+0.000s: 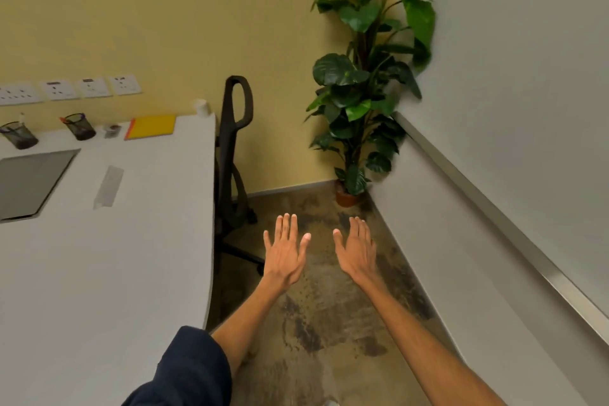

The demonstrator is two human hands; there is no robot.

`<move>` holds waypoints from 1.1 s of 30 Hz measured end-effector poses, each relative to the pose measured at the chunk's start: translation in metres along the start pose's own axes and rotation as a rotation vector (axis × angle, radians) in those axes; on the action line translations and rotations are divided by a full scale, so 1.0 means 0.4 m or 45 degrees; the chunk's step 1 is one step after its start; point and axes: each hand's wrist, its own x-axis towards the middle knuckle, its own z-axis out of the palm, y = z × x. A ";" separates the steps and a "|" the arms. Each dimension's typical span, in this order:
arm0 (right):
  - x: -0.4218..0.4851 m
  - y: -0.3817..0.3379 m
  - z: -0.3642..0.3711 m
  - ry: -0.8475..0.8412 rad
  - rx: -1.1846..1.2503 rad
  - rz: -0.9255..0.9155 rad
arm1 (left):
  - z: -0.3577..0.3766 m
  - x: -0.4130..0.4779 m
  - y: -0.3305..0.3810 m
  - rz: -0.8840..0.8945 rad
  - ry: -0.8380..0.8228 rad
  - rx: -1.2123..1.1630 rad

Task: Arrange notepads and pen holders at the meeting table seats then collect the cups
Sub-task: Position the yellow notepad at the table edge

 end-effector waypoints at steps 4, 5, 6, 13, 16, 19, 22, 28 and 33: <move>0.144 -0.057 0.011 -0.039 0.014 -0.090 | 0.006 0.095 -0.027 -0.092 -0.012 0.038; 0.180 -0.067 0.014 -0.055 0.012 -0.107 | 0.007 0.121 -0.031 -0.124 -0.014 0.041; 0.216 -0.075 0.018 -0.077 0.012 -0.115 | 0.006 0.148 -0.037 -0.154 -0.018 0.041; 0.478 -0.125 0.095 -0.169 -0.014 -0.149 | 0.002 0.395 -0.102 -0.202 0.036 0.088; 0.607 -0.154 0.130 -0.226 -0.038 -0.160 | 0.001 0.546 -0.131 -0.202 0.034 0.062; 0.764 -0.189 0.132 -0.239 -0.098 -0.227 | -0.006 0.712 -0.142 -0.212 0.012 0.068; 0.914 -0.215 0.112 -0.174 -0.149 -0.278 | -0.020 0.852 -0.126 -0.202 0.011 0.074; 1.145 -0.281 0.087 -0.085 -0.094 -0.274 | -0.094 1.094 -0.085 -0.121 0.028 0.098; 1.326 -0.351 0.096 -0.027 -0.003 -0.288 | -0.173 1.301 -0.084 -0.021 0.099 0.097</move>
